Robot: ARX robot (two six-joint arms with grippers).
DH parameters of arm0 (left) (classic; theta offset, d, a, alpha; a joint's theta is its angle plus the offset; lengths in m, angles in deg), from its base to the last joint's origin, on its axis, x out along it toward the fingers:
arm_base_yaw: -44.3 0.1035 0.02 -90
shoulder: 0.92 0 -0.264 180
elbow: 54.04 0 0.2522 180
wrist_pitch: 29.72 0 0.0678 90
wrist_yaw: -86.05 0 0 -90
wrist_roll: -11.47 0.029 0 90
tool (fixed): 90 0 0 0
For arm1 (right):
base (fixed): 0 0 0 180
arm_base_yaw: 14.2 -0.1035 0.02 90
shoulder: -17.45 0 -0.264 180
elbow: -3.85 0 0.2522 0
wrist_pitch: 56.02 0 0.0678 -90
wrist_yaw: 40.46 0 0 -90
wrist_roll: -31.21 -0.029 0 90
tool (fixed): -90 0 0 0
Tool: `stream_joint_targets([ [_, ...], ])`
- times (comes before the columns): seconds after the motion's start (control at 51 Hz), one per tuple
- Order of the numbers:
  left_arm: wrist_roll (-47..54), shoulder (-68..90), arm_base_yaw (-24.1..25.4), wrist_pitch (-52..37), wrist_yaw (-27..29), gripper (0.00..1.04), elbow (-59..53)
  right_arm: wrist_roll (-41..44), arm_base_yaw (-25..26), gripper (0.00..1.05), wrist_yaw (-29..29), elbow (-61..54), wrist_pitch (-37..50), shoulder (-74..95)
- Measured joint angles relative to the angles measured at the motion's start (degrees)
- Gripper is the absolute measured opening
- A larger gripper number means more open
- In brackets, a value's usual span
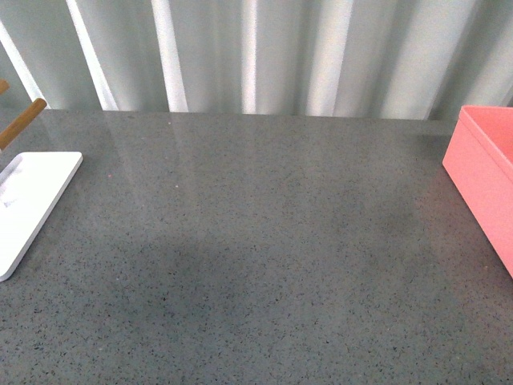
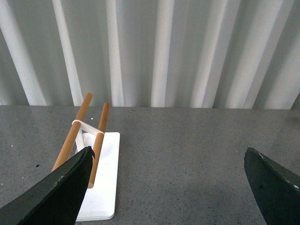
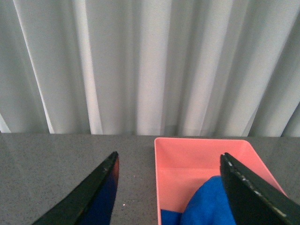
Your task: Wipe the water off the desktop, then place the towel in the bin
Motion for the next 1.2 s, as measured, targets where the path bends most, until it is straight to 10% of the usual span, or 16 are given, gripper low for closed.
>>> stream_joint_targets([
  [0.334,0.00,0.00,0.00,0.00,-0.02,0.98,0.00,-1.29,-2.14,0.03,-0.66,-8.68,-1.36,-9.73],
  [1.197,0.00,-0.02,0.00,0.00,0.00,0.98,0.00,-1.73,-2.14,0.03,-0.87,-14.73,-17.81,-33.92],
])
